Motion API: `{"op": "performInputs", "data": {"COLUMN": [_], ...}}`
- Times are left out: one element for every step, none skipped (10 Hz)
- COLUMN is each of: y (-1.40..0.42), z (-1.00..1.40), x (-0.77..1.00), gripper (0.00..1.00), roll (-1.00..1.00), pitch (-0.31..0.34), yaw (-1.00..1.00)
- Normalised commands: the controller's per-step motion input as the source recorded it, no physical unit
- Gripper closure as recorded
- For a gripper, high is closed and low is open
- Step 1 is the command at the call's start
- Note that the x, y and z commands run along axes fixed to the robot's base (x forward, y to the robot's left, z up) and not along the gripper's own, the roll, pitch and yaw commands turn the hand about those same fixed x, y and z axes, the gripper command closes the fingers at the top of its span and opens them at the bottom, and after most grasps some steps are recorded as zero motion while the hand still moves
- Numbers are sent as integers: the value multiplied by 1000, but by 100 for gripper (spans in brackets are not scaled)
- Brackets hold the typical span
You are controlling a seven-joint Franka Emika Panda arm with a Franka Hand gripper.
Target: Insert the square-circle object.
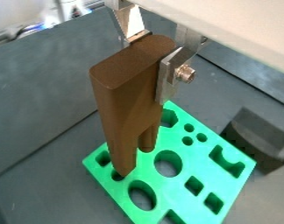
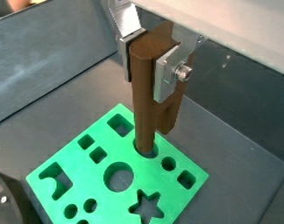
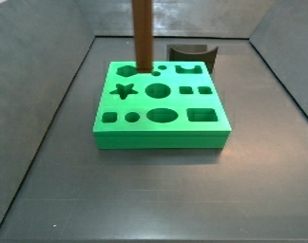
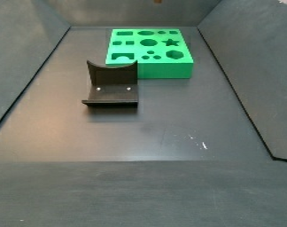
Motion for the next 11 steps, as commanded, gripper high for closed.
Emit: {"op": "performInputs", "data": {"y": [0, 0, 0, 0, -23, -57, -80, -63, -31, -20, -6], "z": [-577, -503, -509, -500, -474, -397, -377, -346, -269, -229, -206], "x": [0, 0, 0, 0, 0, 0, 0, 0, 0, 0, 0], "gripper": [100, 100, 100, 100, 100, 100, 100, 100, 100, 100, 100], "roll": [-21, -19, -16, -17, 0, 0, 0, 0, 16, 13, 16], "pitch": [-40, -7, -13, -27, -20, 0, 0, -14, 0, 0, 0], "yaw": [-1000, -1000, -1000, -1000, -1000, -1000, -1000, -1000, -1000, -1000, -1000]}}
